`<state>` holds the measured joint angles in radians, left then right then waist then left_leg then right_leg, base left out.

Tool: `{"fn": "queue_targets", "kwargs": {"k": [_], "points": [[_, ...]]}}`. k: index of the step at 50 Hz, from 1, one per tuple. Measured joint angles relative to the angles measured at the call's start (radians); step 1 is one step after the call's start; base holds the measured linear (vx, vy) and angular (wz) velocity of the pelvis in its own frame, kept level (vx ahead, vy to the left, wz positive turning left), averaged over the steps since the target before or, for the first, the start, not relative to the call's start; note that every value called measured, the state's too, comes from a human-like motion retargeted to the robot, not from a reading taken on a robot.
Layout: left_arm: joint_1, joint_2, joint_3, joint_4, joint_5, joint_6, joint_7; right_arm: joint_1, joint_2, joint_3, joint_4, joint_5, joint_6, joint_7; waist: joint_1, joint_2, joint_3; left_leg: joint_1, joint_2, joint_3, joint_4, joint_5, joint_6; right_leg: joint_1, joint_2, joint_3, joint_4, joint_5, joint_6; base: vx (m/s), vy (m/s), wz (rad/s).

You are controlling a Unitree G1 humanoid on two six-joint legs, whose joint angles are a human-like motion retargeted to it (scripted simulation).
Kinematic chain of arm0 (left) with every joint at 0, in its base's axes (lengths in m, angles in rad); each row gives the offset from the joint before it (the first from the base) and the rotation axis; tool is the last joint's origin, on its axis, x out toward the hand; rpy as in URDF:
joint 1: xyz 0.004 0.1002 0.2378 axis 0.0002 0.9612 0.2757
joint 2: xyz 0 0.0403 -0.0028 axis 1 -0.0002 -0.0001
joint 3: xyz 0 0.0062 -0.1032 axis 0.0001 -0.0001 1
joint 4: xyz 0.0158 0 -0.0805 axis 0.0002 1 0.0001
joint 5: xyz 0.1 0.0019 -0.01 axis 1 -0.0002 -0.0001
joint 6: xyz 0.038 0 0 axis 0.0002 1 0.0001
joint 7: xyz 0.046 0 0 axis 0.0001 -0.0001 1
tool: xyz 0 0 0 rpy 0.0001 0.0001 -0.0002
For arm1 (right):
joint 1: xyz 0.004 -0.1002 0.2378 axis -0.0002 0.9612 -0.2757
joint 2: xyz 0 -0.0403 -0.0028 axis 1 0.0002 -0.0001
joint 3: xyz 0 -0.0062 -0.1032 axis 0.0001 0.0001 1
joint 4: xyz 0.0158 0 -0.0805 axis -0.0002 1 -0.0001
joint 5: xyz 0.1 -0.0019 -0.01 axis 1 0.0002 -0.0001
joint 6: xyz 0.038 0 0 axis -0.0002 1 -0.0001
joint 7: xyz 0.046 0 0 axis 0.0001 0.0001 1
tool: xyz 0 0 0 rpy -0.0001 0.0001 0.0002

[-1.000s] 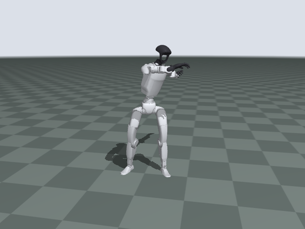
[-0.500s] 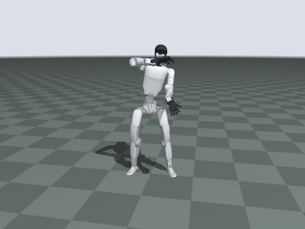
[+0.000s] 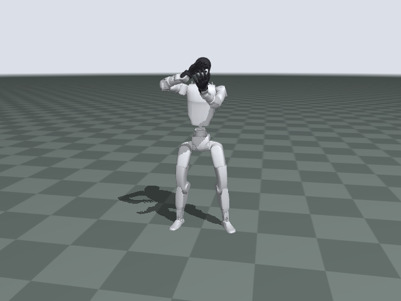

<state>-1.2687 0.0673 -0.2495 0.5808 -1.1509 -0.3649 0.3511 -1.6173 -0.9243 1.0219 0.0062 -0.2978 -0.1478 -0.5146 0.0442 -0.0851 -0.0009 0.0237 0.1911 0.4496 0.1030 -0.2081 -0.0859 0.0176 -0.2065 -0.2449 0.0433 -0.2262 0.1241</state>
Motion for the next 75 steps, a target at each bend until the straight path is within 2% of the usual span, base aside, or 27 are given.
{"fn": "queue_targets", "kwargs": {"k": [5,10,16,20,26,32,37,41,45,50,55,59,62,66,68,70,73,74,75], "points": [[0.033,0.088,-0.075,-0.040,0.248,0.081,0.000,0.399,0.062,-0.252,-0.014,0.142,-0.003,-0.052,-0.024,0.038,0.008,-0.002,-0.004,0.011,0.010,-0.008,0.004,-0.007,-0.005,0.015,0.000,0.005,-0.011,0.00,0.00,-0.05],[0.010,0.178,-0.210,-0.110,0.397,0.161,-0.050,0.882,0.234,-0.499,0.104,0.382,0.002,0.009,-0.052,0.075,0.020,0.007,-0.008,0.048,0.022,-0.019,0.012,-0.020,-0.010,0.053,-0.004,0.010,-0.005,0.00,0.01,-0.39],[-0.042,0.268,-0.356,-0.228,0.566,0.215,-0.107,1.356,0.489,-0.740,0.457,0.788,0.027,0.057,-0.136,0.123,0.048,0.029,-0.012,0.111,0.031,-0.031,0.021,-0.041,-0.012,0.115,-0.007,0.014,0.009,0.02,0.00,-0.53],[-0.086,0.317,-0.434,-0.300,0.684,0.233,-0.149,1.539,0.562,-0.908,0.795,1.005,0.053,0.036,-0.222,0.151,0.079,0.047,-0.013,0.167,0.034,-0.035,0.020,-0.062,-0.009,0.171,-0.006,0.018,0.021,0.02,0.00,-0.70],[-0.172,0.433,-0.553,-0.416,0.898,0.234,-0.212,1.712,0.437,-1.134,1.237,1.053,0.148,0.078,-0.368,0.174,0.134,0.079,-0.014,0.280,0.039,-0.036,0.017,-0.105,0.007,0.284,-0.017,0.039,0.041,0.02,-0.01,-0.95],[-0.302,0.624,-0.691,-0.560,1.131,0.200,-0.191,1.946,0.257,-1.349,1.235,1.138,0.131,0.206,-0.529,0.172,0.209,0.111,-0.022,0.400,0.028,-0.023,0.008,-0.132,0.025,0.390,-0.075,0.091,0.070,-0.01,-0.02,-1.01],[-0.439,0.802,-0.824,-0.656,1.244,0.170,-0.138,2.106,0.132,-1.611,1.254,1.187,0.136,0.237,-0.644,0.156,0.270,0.129,-0.029,0.469,0.008,-0.007,-0.009,-0.141,0.039,0.438,-0.127,0.135,0.096,-0.02,-0.04,-0.68],[-0.557,0.892,-0.907,-0.700,1.309,0.153,-0.080,2.221,0.062,-1.782,1.389,1.194,0.159,0.230,-0.676,0.166,0.332,0.134,-0.032,0.489,-0.005,0.005,-0.016,-0.151,0.045,0.447,-0.131,0.141,0.105,-0.02,-0.03,-0.22],[-0.632,0.926,-0.931,-0.730,1.334,0.141,-0.004,2.309,0.050,-1.866,1.525,1.191,0.162,0.172,-0.658,0.205,0.399,0.127,-0.034,0.476,-0.008,0.011,-0.019,-0.150,0.038,0.431,-0.131,0.138,0.106,-0.01,-0.01,0.13],[-0.643,0.934,-0.881,-0.765,1.335,0.136,0.074,2.269,0.110,-1.825,1.540,1.237,0.115,0.070,-0.613,0.289,0.463,0.098,-0.034,0.416,0.008,0.022,-0.033,-0.135,0.016,0.382,-0.131,0.127,0.086,-0.02,-0.04,0.59],[-0.613,0.879,-0.812,-0.782,1.327,0.134,0.079,2.028,0.145,-1.574,1.491,1.214,0.090,0.060,-0.545,0.401,0.461,0.052,-0.026,0.317,0.032,0.035,-0.063,-0.106,-0.005,0.296,-0.131,0.111,0.058,-0.02,-0.05,0.96],[-0.610,0.813,-0.796,-0.773,1.332,0.136,0.044,1.639,0.164,-1.263,1.484,1.119,0.064,0.013,-0.464,0.476,0.394,0.011,-0.012,0.236,0.047,0.048,-0.095,-0.085,-0.007,0.222,-0.126,0.100,0.035,-0.03,-0.08,1.02],[-0.615,0.775,-0.799,-0.768,1.323,0.147,0.020,1.270,0.255,-1.063,1.450,1.092,0.056,-0.038,-0.392,0.514,0.330,-0.009,0.002,0.186,0.050,0.058,-0.117,-0.078,0.001,0.177,-0.106,0.087,0.022,-0.05,-0.09,0.83],[-0.631,0.753,-0.805,-0.778,1.286,0.168,-0.005,0.799,0.466,-0.911,1.315,1.129,0.043,-0.026,-0.297,0.542,0.255,-0.021,0.021,0.134,0.045,0.068,-0.129,-0.068,0.017,0.129,-0.075,0.072,0.017,-0.05,-0.09,0.67],[-0.647,0.746,-0.815,-0.789,1.260,0.174,-0.017,0.583,0.570,-0.856,1.242,1.146,0.028,0.003,-0.251,0.545,0.224,-0.022,0.028,0.113,0.041,0.070,-0.128,-0.084,0.019,0.108,-0.014,0.047,0.053,-0.04,-0.08,0.57],[-0.679,0.740,-0.823,-0.797,1.248,0.181,-0.014,0.383,0.645,-0.784,1.170,1.181,0.006,0.026,-0.206,0.548,0.195,-0.034,0.032,0.090,0.037,0.076,-0.119,-0.064,0.026,0.085,-0.045,0.055,0.022,-0.05,-0.08,0.63],[-0.731,0.732,-0.842,-0.807,1.229,0.184,-0.010,0.122,0.715,-0.690,1.079,1.219,-0.024,0.052,-0.149,0.538,0.165,-0.041,0.035,0.059,0.027,0.081,-0.111,-0.050,0.030,0.050,-0.044,0.050,0.025,-0.03,-0.06,0.61],[-0.753,0.732,-0.850,-0.810,1.233,0.185,-0.013,0.037,0.710,-0.585,1.076,0.970,0.057,0.043,-0.131,0.530,0.157,-0.044,0.036,0.050,0.023,0.083,-0.111,-0.049,0.031,0.039,-0.040,0.045,0.024,-0.02,-0.05,0.55],[-0.778,0.731,-0.858,-0.812,1.243,0.185,-0.017,-0.051,0.693,-0.441,1.085,0.591,0.184,0.026,-0.112,0.521,0.151,-0.046,0.036,0.042,0.017,0.086,-0.111,-0.049,0.032,0.030,-0.035,0.039,0.022,-0.01,-0.04,0.56]]}}
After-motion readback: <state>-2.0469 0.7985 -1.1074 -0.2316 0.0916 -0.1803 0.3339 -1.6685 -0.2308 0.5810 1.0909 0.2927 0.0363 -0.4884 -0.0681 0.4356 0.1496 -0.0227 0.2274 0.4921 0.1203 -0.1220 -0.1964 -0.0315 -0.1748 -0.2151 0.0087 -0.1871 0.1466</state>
